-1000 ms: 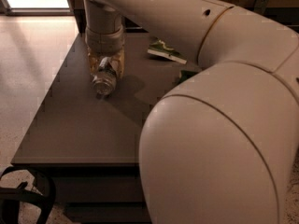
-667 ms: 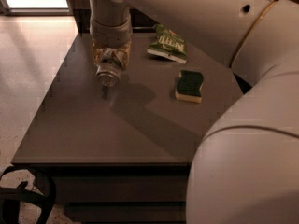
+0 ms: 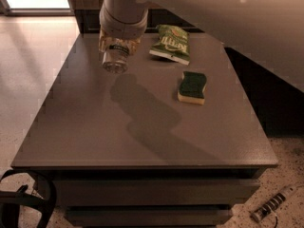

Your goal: Place 7up can upright

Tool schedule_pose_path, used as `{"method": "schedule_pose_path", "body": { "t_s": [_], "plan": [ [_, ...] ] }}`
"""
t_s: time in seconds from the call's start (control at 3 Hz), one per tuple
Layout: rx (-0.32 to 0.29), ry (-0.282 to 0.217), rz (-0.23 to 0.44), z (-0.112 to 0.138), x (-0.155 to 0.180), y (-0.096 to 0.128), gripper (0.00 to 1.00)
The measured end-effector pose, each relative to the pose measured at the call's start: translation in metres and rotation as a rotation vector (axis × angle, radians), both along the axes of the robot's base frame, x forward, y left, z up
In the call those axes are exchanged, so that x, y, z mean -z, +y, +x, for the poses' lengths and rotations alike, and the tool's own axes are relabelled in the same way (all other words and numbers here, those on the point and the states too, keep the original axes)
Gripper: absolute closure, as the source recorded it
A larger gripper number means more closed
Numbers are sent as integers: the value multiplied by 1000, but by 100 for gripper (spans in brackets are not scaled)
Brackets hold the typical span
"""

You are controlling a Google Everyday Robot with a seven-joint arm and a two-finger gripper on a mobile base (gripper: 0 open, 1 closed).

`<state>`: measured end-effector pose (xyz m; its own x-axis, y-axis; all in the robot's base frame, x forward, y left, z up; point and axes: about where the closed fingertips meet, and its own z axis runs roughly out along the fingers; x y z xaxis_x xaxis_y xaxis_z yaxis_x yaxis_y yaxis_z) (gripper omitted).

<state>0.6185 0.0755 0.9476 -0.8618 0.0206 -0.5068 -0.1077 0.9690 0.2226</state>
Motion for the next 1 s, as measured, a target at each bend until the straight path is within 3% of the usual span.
{"method": "schedule_pose_path", "body": {
  "t_s": [0.67, 1.0],
  "plan": [
    [-181, -165, 51, 9, -14, 16, 100],
    [-313, -249, 53, 6, -10, 29, 100]
  ]
}}
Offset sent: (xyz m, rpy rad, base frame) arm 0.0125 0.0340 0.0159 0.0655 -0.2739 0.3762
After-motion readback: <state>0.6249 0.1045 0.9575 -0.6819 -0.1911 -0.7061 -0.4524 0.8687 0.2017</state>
